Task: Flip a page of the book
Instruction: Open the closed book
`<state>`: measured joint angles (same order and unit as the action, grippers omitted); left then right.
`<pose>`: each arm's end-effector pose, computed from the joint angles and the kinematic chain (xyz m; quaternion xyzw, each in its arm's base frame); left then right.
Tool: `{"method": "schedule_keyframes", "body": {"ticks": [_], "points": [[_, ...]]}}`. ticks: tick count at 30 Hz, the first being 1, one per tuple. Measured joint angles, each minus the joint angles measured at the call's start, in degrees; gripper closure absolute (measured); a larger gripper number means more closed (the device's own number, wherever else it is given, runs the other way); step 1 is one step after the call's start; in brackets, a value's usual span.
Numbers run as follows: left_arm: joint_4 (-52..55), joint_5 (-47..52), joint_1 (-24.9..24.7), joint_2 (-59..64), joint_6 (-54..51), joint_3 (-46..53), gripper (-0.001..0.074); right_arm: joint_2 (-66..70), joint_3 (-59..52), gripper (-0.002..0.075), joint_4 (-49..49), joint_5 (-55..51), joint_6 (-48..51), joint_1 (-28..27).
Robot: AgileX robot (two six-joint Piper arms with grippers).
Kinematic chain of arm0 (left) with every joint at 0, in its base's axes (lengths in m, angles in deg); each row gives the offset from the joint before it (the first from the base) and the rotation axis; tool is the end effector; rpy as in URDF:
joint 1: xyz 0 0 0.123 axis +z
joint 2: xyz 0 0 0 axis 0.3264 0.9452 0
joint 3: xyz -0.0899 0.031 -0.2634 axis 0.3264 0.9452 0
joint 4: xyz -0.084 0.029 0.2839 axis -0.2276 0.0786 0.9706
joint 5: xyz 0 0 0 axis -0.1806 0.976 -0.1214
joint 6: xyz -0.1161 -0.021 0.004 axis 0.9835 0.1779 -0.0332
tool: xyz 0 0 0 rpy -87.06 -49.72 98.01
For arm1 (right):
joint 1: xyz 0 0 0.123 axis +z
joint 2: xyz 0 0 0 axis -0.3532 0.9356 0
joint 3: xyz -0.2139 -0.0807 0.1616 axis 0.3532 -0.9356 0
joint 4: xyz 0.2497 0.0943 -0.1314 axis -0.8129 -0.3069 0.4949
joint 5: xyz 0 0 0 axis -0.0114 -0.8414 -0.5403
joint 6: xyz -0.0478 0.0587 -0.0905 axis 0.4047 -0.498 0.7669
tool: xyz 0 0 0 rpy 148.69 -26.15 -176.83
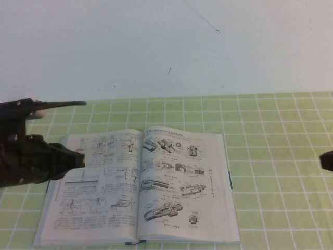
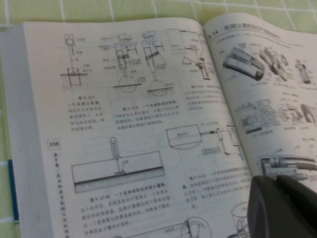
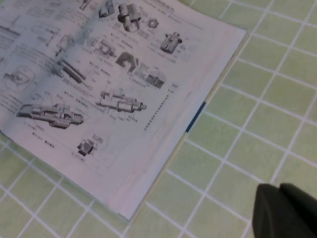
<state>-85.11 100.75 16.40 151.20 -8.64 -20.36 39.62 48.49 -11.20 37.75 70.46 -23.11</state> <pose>0.3098 -0.0549 0.2073 0.0110 0.9016 -0.2030 0.3818 0.2793 0.0467 0.2263 -0.2095 0.8875 0.1780 0.3698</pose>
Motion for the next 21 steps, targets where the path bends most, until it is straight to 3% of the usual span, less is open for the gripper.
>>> {"method": "schedule_keyframes", "body": {"ticks": [9, 13, 16, 21], "points": [[-0.1, -2.5, 0.0, 12.3, -3.4, -4.4, 0.0738, 20.4, 8.2, 0.0728, -2.8, 10.4, 3.8, 17.8], [-0.6, -3.1, 0.0, 14.6, -4.3, -4.4, 0.0738, 26.8, 12.7, 0.0713, -2.4, 12.3, 3.8, 22.4], [-1.6, -2.8, 0.0, 15.5, -4.9, -4.4, 0.0738, 31.8, 15.5, 0.064, -2.2, 12.6, 3.8, 23.8], [-1.9, -2.8, 0.0, 17.0, -5.2, -4.7, 0.0738, 38.0, 20.4, 0.0407, -2.0, 11.9, -0.4, 23.9]]}}
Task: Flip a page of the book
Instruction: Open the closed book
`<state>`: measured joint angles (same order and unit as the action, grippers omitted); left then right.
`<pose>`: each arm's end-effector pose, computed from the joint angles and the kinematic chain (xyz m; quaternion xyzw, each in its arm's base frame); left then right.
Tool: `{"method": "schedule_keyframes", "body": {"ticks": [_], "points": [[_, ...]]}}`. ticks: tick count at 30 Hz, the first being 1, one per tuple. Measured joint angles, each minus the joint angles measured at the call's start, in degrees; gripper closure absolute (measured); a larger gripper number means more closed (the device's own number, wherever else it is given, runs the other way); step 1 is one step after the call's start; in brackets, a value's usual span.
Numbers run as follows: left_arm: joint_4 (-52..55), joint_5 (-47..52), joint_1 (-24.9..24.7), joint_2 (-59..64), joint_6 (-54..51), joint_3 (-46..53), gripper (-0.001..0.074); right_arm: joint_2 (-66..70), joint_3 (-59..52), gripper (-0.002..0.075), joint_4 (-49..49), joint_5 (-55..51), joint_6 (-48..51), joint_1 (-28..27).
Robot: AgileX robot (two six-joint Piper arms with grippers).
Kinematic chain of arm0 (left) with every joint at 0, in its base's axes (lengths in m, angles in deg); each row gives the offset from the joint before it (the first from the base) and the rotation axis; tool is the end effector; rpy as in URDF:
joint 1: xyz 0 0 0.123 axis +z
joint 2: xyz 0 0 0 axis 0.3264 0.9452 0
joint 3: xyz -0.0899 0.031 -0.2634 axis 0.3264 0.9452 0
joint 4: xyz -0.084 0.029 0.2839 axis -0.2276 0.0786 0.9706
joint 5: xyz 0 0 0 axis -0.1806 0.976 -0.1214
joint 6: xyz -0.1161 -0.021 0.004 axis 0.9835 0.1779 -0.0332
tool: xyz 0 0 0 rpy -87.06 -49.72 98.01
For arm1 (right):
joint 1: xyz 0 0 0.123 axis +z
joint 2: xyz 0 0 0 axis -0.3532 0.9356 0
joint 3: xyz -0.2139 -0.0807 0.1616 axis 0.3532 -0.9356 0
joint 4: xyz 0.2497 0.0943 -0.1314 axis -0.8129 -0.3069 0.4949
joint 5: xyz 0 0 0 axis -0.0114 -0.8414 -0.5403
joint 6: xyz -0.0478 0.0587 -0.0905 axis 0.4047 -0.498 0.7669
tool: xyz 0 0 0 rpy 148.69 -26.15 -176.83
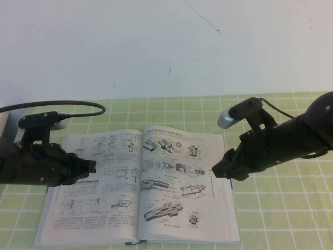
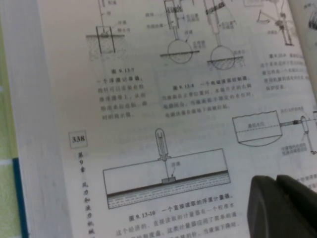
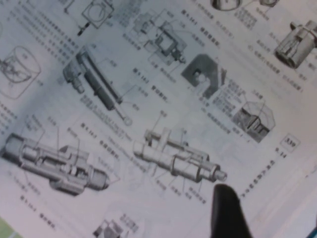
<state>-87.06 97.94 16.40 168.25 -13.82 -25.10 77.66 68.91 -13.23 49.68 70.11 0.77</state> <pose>0.3483 -0.0532 0.1384 0.0109 0.9340 -0.1782 0.3094 0.3674 0.1920 0.1186 -0.3179 0.8877 0.2071 0.2609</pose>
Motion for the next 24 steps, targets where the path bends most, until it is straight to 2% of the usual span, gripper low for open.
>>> {"method": "schedule_keyframes", "body": {"ticks": [3, 6, 24], "points": [[-0.2, 0.1, 0.0, 2.0, 0.9, -0.1, 0.0738, 3.3, 2.7, 0.0328, 0.0, -0.7, -3.0, 0.0], [-0.2, 0.5, 0.0, 3.8, 1.3, -0.1, 0.0738, 6.2, 4.2, 0.0307, -0.7, -2.2, -5.0, 0.0], [-1.7, 0.5, -0.1, 8.7, 1.1, -0.5, 0.0738, 12.8, 5.6, 0.0299, -9.8, -6.7, -9.8, -0.2]]}}
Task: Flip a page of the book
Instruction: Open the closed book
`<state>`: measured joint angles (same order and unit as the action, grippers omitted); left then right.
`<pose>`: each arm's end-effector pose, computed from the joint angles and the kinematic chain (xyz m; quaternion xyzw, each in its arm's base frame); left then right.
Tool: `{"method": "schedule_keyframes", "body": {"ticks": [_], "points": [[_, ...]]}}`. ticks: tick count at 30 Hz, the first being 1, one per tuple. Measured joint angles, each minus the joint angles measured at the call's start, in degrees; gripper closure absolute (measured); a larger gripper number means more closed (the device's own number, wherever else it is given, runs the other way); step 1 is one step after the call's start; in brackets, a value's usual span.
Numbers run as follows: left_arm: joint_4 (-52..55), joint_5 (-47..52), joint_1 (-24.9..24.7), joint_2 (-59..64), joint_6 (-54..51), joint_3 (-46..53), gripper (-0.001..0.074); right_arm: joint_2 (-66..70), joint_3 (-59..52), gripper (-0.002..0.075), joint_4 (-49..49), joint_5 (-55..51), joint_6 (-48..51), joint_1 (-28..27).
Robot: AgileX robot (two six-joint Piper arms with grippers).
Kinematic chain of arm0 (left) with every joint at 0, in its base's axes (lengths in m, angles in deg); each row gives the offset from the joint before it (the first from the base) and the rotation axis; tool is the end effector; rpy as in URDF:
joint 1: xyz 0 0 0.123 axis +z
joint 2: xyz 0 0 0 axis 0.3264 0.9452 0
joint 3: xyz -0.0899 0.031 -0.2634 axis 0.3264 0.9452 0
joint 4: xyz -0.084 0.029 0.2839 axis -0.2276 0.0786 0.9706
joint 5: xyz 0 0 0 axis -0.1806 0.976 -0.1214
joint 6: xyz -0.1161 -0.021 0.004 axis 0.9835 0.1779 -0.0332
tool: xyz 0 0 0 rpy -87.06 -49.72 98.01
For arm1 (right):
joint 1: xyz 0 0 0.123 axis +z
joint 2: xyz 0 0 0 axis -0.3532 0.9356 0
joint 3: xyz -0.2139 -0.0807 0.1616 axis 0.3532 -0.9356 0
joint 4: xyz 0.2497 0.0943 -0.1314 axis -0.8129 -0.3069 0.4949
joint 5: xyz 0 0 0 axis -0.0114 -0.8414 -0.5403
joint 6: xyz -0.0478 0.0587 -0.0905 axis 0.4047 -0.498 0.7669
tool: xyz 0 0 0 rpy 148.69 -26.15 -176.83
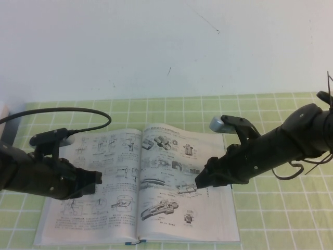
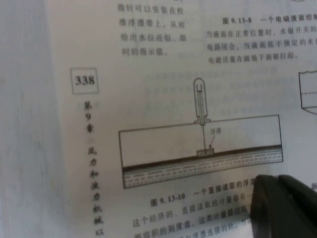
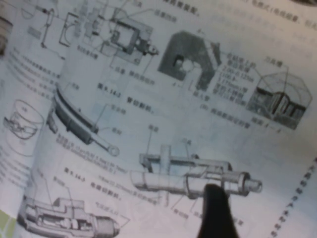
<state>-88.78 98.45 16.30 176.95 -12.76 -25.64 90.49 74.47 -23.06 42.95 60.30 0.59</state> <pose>0.3494 -0.0554 0.0885 -0.0205 0.9524 -0.1880 0.2389 0.3768 0.2111 0.0586 -0.1764 0.9258 0.3010 0.1454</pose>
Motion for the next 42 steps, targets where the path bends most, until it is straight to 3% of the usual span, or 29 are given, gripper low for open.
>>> {"method": "schedule_keyframes", "body": {"ticks": [8, 17, 30, 35, 42], "points": [[-0.6, 0.0, 0.0, 0.2, 0.0, 0.0, 0.0738, 2.2, 0.2, 0.0299, -9.8, -4.8, 6.7, 0.0], [-0.6, 0.1, 0.0, 0.1, -0.2, 0.0, 0.0738, 3.0, 0.2, 0.0299, -11.2, -9.9, 9.7, 0.0], [-0.6, 1.1, 0.0, 0.1, -2.4, -0.1, 0.0738, 3.7, 0.2, 0.0299, -19.1, -21.9, 22.1, 0.0], [-2.2, 1.5, 0.0, 0.1, -2.6, -0.1, 0.0738, 3.7, 4.9, 0.0299, -11.4, -22.2, 14.9, -2.3], [-6.6, 2.0, 0.0, -2.9, -6.1, -0.1, 0.0738, 3.7, 15.3, 0.0299, 16.0, -24.4, -5.5, -3.3]]}}
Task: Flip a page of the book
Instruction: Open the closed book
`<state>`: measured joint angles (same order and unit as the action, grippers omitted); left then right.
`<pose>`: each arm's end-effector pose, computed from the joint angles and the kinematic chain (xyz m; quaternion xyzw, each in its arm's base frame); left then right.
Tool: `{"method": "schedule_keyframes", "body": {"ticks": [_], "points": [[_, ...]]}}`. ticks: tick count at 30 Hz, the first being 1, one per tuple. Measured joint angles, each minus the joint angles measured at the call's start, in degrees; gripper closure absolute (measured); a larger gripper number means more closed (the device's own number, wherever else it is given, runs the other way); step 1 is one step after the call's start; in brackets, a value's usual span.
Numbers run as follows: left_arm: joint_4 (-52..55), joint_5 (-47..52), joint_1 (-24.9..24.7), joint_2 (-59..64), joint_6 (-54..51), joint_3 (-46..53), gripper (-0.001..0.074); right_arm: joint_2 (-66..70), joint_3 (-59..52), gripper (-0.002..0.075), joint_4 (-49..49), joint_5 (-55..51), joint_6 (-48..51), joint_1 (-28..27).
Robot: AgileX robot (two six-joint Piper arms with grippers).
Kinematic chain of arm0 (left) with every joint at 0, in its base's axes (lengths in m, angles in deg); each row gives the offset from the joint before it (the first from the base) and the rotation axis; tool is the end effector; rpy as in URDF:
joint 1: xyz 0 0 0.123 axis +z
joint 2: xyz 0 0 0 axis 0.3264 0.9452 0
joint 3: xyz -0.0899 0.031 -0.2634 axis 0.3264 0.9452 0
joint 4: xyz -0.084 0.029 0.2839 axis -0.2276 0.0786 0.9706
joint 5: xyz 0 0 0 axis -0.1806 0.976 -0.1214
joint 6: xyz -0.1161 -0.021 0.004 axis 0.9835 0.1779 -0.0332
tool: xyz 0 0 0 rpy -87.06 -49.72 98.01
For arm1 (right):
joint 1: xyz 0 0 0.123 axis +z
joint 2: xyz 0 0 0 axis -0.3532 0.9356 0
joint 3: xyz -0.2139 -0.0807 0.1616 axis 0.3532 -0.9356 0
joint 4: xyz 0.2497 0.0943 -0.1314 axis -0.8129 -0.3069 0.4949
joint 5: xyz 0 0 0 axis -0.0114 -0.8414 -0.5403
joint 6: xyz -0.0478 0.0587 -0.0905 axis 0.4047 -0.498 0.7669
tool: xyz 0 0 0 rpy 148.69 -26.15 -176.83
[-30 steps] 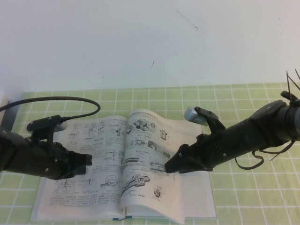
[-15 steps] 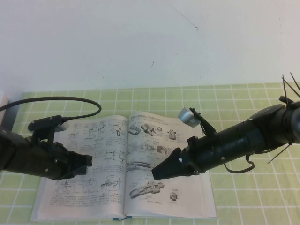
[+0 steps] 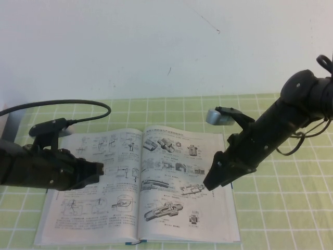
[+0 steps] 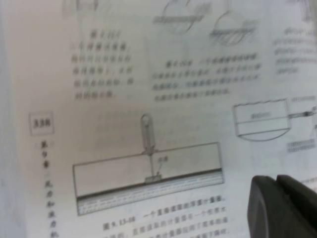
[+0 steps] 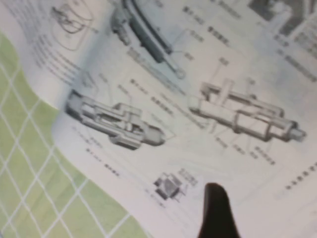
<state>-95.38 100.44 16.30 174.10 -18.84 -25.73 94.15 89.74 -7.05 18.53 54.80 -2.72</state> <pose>0.3518 -0.0614 0.1097 -0.0095 0.9385 -0.2160 0.2692 0.3989 0.2058 0.0953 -0.2985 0.8960 0.3258 0.0441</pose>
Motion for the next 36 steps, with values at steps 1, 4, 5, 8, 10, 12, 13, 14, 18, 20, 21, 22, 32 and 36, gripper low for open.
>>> {"method": "schedule_keyframes", "body": {"ticks": [1, 4, 5, 8, 10, 12, 13, 14, 18, 20, 21, 22, 32, 36], "points": [[0.0, 0.0, 0.0, -0.3, -0.3, 0.0, 0.0738, 0.0, 0.7, 0.0299, 2.0, 0.0, -1.4, 0.0], [-0.3, 0.0, 0.0, -0.5, -0.9, -0.1, 0.0738, 0.0, 1.5, 0.0301, 4.5, 0.8, -3.2, 0.0], [-0.6, 0.0, -0.1, -0.3, -1.1, -0.1, 0.0738, 0.0, 1.6, 0.0305, 4.8, 1.1, -3.5, 0.0], [-1.2, 0.0, -0.1, 0.2, -1.6, -0.1, 0.0738, 0.2, 1.6, 0.0321, 5.3, 2.6, -3.9, 0.0], [-1.3, -0.1, -0.2, 0.9, -1.7, -0.1, 0.0738, 0.3, 1.6, 0.0333, 5.3, 3.1, -4.9, 0.0], [-1.3, -0.1, -0.1, 1.5, -1.9, -0.1, 0.0738, 0.3, 1.6, 0.0339, 5.3, 3.2, -6.1, 0.0], [-1.3, -0.1, -0.1, 1.7, -1.9, -0.1, 0.0738, 0.3, 1.6, 0.034, 4.9, 3.2, -6.5, 0.0], [-1.3, -0.3, -0.1, 1.9, -2.0, -0.1, 0.0738, 0.3, 1.6, 0.034, 4.7, 3.3, -6.7, 0.0], [-1.3, -1.7, -0.2, 2.4, -2.2, -0.1, 0.0738, 0.3, 1.6, 0.0343, 3.9, 3.5, -7.6, 0.0], [-1.3, -2.5, -0.3, 2.4, -2.2, -0.1, 0.0738, 0.3, 1.6, 0.0343, 3.9, 3.6, -8.3, 0.0], [-1.3, -2.8, -0.3, 2.4, -2.2, -0.1, 0.0738, 0.3, 1.6, 0.0343, 3.9, 3.6, -8.9, 0.0], [-1.4, -3.0, -0.3, 2.4, -2.2, -0.1, 0.0738, 0.3, 1.6, 0.0343, 3.9, 3.6, -9.6, 0.0], [-2.5, -2.6, -0.3, 2.4, -2.2, -0.1, 0.0738, 4.1, 1.7, 0.0344, 4.4, 1.1, -13.7, 0.9], [-3.9, -2.2, -0.3, 2.4, -2.1, -0.1, 0.0738, 4.2, 2.1, 0.0347, 3.9, 1.1, -13.8, 2.4]]}}
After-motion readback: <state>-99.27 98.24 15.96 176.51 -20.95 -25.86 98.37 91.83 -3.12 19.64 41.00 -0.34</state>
